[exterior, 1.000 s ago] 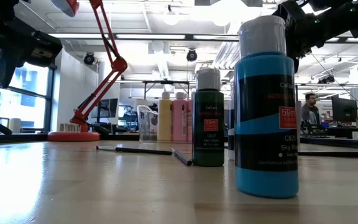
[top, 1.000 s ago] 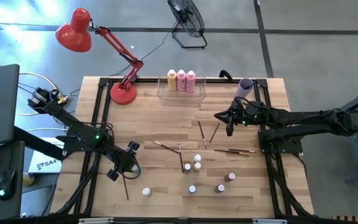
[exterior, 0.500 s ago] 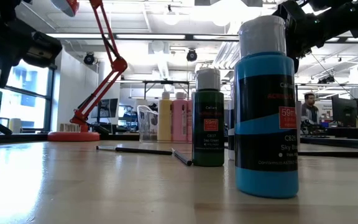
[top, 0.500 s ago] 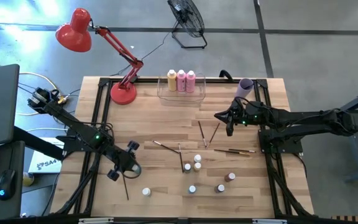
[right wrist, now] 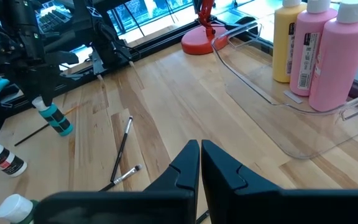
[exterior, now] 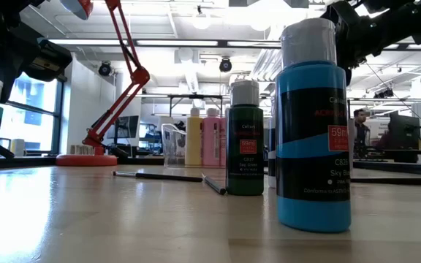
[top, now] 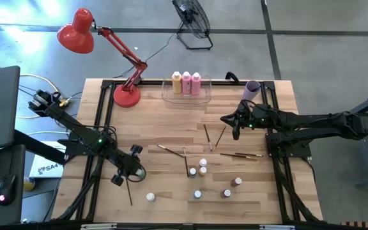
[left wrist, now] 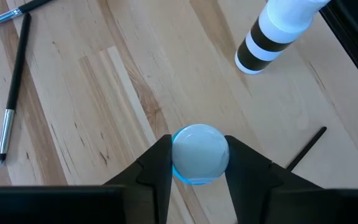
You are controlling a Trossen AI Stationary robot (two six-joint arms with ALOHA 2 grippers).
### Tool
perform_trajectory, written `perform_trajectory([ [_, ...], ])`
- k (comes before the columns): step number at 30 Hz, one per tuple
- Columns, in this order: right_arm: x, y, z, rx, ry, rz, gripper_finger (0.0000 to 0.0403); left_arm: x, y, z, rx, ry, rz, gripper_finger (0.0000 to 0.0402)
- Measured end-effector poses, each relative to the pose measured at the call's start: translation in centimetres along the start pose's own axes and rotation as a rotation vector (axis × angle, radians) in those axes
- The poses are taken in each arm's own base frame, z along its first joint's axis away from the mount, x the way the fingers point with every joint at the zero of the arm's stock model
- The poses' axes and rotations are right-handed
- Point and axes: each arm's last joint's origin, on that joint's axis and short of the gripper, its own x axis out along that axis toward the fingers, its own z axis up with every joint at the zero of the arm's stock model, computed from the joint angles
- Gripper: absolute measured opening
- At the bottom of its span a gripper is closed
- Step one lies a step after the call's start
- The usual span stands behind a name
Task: Pick & Place Paint Supplies
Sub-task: Put the small light blue paint bottle into the transparent bin
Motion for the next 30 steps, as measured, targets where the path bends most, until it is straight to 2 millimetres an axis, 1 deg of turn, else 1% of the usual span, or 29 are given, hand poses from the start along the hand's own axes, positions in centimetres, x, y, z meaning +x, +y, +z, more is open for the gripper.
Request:
perform_trajectory([
  [6, 0.0, -0.1, -0.3, -0.003, 0.028, -0.010, 0.0008, 0.0, 0.1, 0.1, -0.004, -0.019, 0.033, 0.0131],
  [14, 0.0, -0.1, -0.3, -0.004, 0.030, -0.011, 0.0008, -0.2, 0.2, 0.4, -0.005, -0.035, 0.099, 0.0120],
  [17, 0.0, -0.1, -0.3, -0.004, 0.030, -0.010, 0.0008, -0.8, 0.2, 1.5, -0.010, -0.080, 0.123, 0.0123],
  [21, 0.0, -0.1, -0.3, -0.004, 0.031, -0.011, 0.0008, -2.0, 0.3, 2.9, -0.012, -0.108, 0.202, 0.0123],
  [30, 0.0, -0.1, -0.3, -0.004, 0.031, -0.011, 0.0008, -5.4, 0.9, 5.5, -0.004, -0.141, 0.491, 0.0122],
])
